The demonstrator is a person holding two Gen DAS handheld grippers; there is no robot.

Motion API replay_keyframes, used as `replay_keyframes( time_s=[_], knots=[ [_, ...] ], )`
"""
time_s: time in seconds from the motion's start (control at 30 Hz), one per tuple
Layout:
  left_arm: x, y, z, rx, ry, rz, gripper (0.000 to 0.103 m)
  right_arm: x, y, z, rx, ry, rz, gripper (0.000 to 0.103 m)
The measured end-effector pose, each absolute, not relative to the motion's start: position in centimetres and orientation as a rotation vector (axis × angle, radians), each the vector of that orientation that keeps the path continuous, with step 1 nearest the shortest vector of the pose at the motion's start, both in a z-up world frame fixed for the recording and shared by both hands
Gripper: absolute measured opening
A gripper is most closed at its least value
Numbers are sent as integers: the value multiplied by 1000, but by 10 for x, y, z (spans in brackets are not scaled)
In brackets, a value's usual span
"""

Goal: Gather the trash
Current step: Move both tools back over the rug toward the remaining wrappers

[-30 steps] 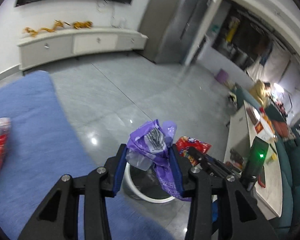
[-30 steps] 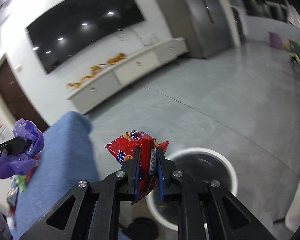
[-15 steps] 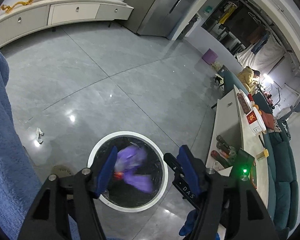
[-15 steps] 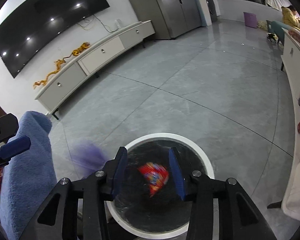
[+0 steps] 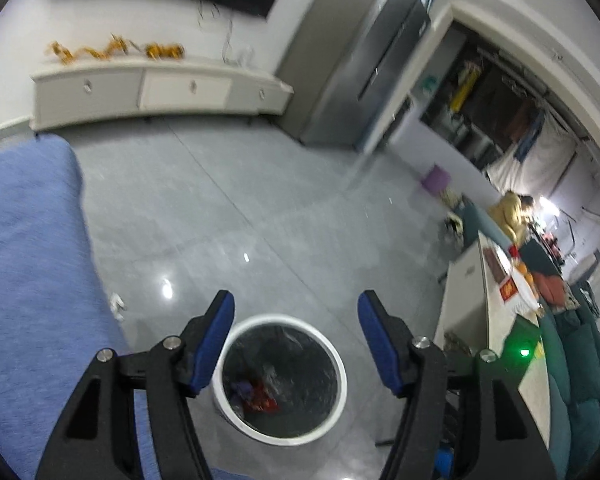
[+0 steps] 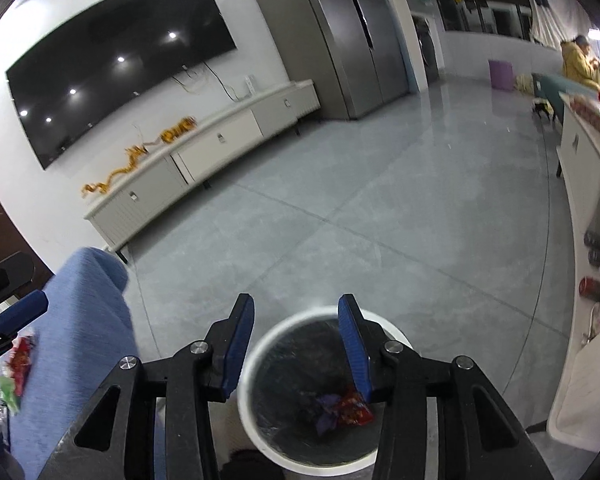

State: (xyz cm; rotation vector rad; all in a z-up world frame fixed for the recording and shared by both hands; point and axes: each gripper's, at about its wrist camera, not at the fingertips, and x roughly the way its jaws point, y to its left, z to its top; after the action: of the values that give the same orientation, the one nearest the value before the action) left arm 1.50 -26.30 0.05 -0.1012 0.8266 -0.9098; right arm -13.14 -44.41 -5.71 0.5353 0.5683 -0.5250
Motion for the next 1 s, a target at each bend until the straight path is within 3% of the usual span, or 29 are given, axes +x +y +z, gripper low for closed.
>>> replay_keyframes(
  time_s=[0.37, 0.47, 0.6, 1.0],
  knots=[
    [-14, -148, 61, -91, 646, -799, 63, -132, -362, 39, 395, 409, -401, 56],
    [-23, -112, 74, -100, 603, -772, 71, -131, -339, 58, 364, 378, -357, 57],
    [-39, -62, 89, -108, 526, -716, 73, -130, -306, 80, 315, 349, -294, 59],
    [-62, 76, 74, -153, 494, -540, 74, -128, -239, 104, 218, 337, -179, 64]
  ],
)
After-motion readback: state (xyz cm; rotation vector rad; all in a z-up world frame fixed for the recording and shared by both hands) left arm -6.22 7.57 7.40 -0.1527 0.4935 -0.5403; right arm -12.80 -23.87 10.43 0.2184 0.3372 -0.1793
